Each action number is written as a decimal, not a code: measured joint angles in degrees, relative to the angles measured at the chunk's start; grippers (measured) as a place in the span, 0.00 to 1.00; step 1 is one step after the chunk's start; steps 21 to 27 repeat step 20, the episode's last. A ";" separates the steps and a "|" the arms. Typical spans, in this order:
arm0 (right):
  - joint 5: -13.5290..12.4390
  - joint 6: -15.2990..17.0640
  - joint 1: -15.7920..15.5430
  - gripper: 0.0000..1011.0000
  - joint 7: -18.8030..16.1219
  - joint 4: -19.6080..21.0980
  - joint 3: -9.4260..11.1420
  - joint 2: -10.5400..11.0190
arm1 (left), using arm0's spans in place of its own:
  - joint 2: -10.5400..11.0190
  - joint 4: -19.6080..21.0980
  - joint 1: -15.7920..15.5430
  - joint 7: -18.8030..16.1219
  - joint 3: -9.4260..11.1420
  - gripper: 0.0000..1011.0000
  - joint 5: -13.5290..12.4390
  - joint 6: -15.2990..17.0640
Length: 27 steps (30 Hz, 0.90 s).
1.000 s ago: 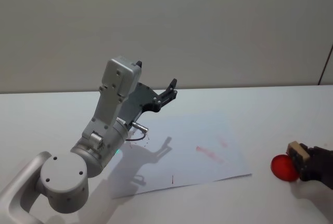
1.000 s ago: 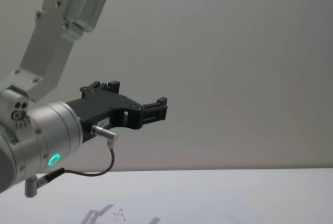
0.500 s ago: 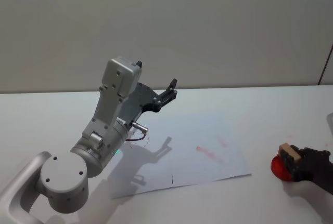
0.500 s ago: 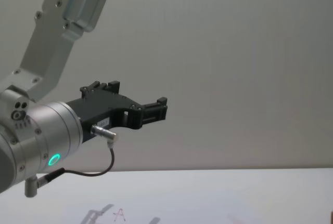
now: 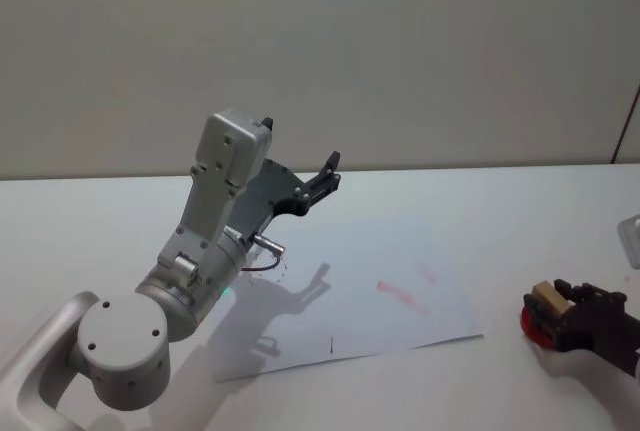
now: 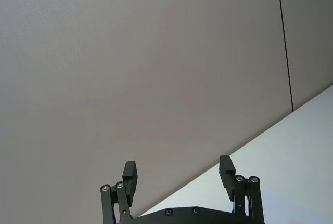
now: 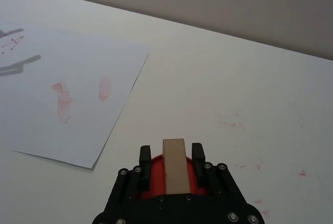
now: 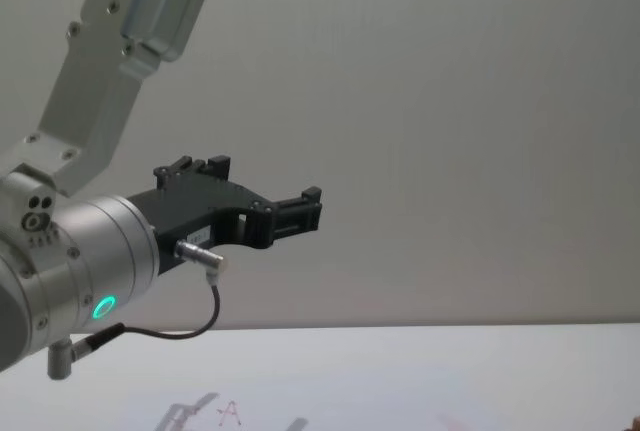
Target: Use the one hand to pick up the stamp and affix it onto the A4 paper.
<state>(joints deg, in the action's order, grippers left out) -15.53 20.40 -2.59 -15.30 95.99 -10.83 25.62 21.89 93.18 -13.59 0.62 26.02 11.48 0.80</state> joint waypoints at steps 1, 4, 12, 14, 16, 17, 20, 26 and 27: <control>0.00 0.00 0.00 0.46 0.00 0.00 0.00 0.00 | 0.00 0.00 0.00 0.00 0.00 0.99 0.00 0.00; 0.07 0.08 0.11 0.58 -0.07 -0.12 -0.07 -0.08 | 0.00 0.00 0.00 0.00 0.00 0.99 0.00 0.00; 0.17 0.21 0.26 0.81 -0.20 -0.29 -0.14 -0.19 | 0.00 0.00 0.00 0.00 0.00 0.99 0.00 0.00; 0.18 0.24 0.29 0.86 -0.22 -0.32 -0.15 -0.20 | 0.00 0.00 0.00 0.00 0.00 0.99 0.00 0.00; 0.19 0.26 0.30 0.91 -0.23 -0.34 -0.16 -0.21 | 0.00 0.00 0.00 0.00 0.00 0.99 0.00 0.00; 0.19 0.26 0.30 0.94 -0.23 -0.34 -0.17 -0.21 | 0.00 0.00 0.00 0.00 0.00 0.99 0.00 0.00; 0.21 0.29 0.32 0.99 -0.26 -0.37 -0.19 -0.23 | 0.00 0.00 0.00 0.00 0.00 0.99 0.00 0.00; 0.21 0.29 0.32 0.99 -0.26 -0.37 -0.19 -0.23 | 0.00 0.00 0.00 0.00 0.00 0.99 0.00 0.00; 0.21 0.29 0.32 0.99 -0.26 -0.37 -0.19 -0.23 | 0.00 0.00 0.00 0.00 0.00 0.99 0.00 0.00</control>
